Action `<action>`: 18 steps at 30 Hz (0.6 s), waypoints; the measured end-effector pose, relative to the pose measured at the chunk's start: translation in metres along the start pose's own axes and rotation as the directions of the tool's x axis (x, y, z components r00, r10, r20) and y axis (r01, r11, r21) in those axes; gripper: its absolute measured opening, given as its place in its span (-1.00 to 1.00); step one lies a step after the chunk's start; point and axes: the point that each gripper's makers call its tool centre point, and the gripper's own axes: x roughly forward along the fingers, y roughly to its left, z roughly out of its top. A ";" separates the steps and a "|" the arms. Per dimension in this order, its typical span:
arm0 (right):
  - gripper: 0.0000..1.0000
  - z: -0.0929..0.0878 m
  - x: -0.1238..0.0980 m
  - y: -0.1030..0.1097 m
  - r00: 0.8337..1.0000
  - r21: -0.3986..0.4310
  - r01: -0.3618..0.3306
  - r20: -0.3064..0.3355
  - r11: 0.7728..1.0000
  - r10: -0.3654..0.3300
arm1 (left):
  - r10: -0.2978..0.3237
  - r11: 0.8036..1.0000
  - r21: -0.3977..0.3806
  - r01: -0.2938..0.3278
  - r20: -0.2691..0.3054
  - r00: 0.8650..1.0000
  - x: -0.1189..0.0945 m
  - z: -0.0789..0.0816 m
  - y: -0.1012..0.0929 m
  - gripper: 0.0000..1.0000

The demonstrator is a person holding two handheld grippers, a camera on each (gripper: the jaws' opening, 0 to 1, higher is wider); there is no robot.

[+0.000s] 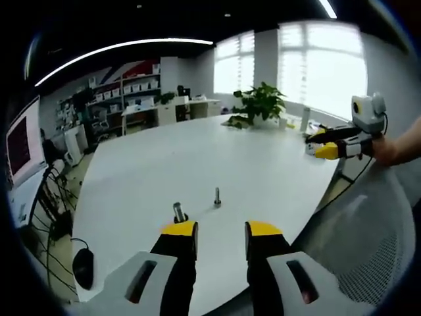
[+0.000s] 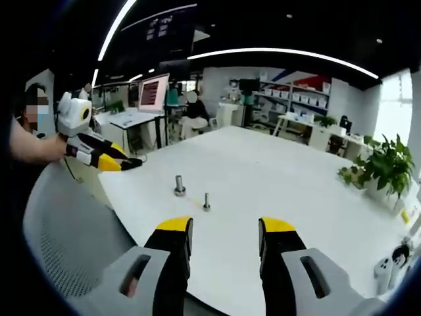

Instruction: Place the washer onto the threaded stud by aligning its center hole with the stud, sliding it down to the base, and recovering from edge contact or off-axis alignment until the washer reaches the visible bottom stop.

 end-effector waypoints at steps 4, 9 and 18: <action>-0.15 -0.002 0.000 0.000 1.000 -0.002 -0.005 -0.006 1.000 0.005 | 0.001 1.000 -0.012 -0.001 0.006 1.000 -0.001 0.000 -0.001 -0.47; -0.15 -0.005 0.001 0.004 1.000 -0.012 -0.022 -0.022 1.000 0.022 | 0.023 1.000 -0.001 -0.023 -0.006 1.000 -0.001 -0.001 0.002 -0.47; -0.17 -0.009 0.001 0.008 0.998 -0.036 -0.040 -0.041 0.999 0.039 | -0.001 1.000 0.020 0.002 -0.056 0.998 0.005 -0.010 -0.006 -0.47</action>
